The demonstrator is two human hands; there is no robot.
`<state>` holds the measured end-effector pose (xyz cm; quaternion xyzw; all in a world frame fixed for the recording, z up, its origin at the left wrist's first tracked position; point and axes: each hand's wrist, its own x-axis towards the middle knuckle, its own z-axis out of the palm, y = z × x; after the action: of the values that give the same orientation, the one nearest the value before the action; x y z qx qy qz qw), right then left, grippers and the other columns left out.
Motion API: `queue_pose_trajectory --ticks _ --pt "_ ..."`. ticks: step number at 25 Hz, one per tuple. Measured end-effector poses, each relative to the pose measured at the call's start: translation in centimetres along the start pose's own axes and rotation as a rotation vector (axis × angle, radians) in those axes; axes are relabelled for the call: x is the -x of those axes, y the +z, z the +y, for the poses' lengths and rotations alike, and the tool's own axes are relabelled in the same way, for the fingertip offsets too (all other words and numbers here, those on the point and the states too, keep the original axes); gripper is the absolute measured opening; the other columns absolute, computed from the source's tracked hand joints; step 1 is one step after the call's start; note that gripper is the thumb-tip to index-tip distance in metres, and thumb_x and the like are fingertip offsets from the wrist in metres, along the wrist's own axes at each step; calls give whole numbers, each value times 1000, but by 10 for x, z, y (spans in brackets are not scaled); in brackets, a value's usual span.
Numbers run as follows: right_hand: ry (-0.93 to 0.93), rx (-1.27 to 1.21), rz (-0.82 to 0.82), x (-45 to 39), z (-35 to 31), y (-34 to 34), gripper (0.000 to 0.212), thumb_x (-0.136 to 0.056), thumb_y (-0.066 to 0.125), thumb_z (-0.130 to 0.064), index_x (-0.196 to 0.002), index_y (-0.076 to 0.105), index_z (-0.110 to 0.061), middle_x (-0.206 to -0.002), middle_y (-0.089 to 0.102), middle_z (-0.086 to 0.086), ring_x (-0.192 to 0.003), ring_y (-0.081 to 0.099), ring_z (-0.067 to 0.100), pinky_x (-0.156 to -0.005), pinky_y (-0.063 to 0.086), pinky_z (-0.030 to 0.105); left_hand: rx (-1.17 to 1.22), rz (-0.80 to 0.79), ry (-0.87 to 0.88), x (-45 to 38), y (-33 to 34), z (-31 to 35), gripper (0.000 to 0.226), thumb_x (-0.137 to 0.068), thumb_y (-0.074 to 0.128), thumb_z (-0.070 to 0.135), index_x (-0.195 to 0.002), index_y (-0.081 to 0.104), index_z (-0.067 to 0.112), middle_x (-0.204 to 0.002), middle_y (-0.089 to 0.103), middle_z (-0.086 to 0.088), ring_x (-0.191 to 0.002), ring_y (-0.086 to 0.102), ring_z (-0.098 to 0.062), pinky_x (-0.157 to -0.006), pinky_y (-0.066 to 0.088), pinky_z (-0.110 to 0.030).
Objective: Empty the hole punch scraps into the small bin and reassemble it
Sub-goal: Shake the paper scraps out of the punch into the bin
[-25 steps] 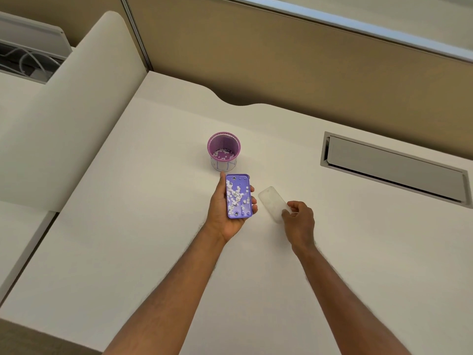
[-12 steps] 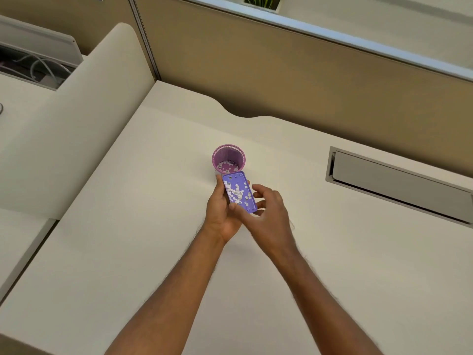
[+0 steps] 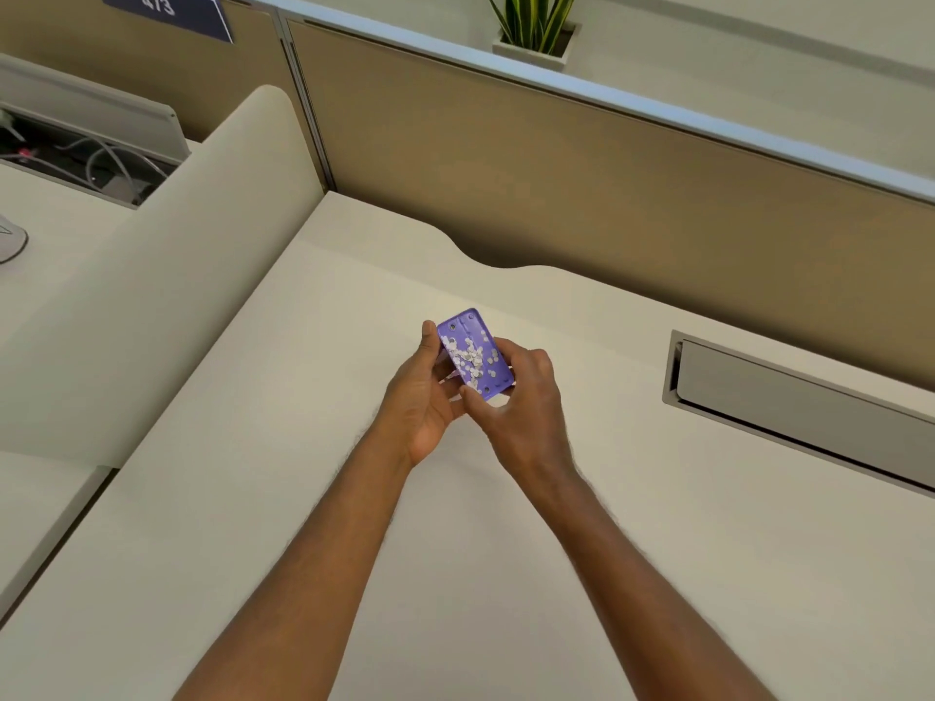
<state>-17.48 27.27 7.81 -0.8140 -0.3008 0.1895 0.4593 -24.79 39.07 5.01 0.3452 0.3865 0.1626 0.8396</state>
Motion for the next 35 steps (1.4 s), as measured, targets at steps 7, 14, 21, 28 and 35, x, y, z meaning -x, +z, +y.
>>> queue_pose_trajectory --ticks 7,14,21,28,35 --pt "-57 68 2 -42 3 20 71 -83 80 -43 -143 50 -21 -134 57 -1 -121 52 12 -80 43 11 -25 22 32 -25 -1 36 38 -96 56 54 -116 70 25 -102 81 1 -90 79 -19 -67 63 -38" --pt "-65 19 -94 -57 22 19 62 -92 73 -22 -149 47 -22 -138 57 0 -112 53 3 -82 40 -4 -80 18 117 -43 -4 45 30 -93 67 41 -120 74 28 -118 77 -6 -108 72 -31 -79 62 -45" --pt "-171 38 -45 -53 29 17 42 -98 55 -8 -139 53 -20 -132 60 -3 -114 60 11 -95 56 31 -152 17 149 -42 -4 48 34 -93 65 38 -125 69 27 -125 72 -9 -115 67 -34 -90 62 -49" --pt "-325 394 -71 -48 25 18 74 -92 63 -15 -159 33 -22 -149 46 18 -127 52 32 -90 57 39 -299 13 198 -37 -5 51 28 -89 68 40 -117 72 35 -128 72 -4 -118 68 -32 -94 59 -49" --pt "-213 504 -100 -31 33 27 69 -92 70 -18 -155 41 -19 -153 47 12 -133 48 29 -100 51 36 -291 29 244 -32 -6 50 40 -84 70 39 -124 68 33 -132 70 -5 -119 67 -32 -89 61 -46"
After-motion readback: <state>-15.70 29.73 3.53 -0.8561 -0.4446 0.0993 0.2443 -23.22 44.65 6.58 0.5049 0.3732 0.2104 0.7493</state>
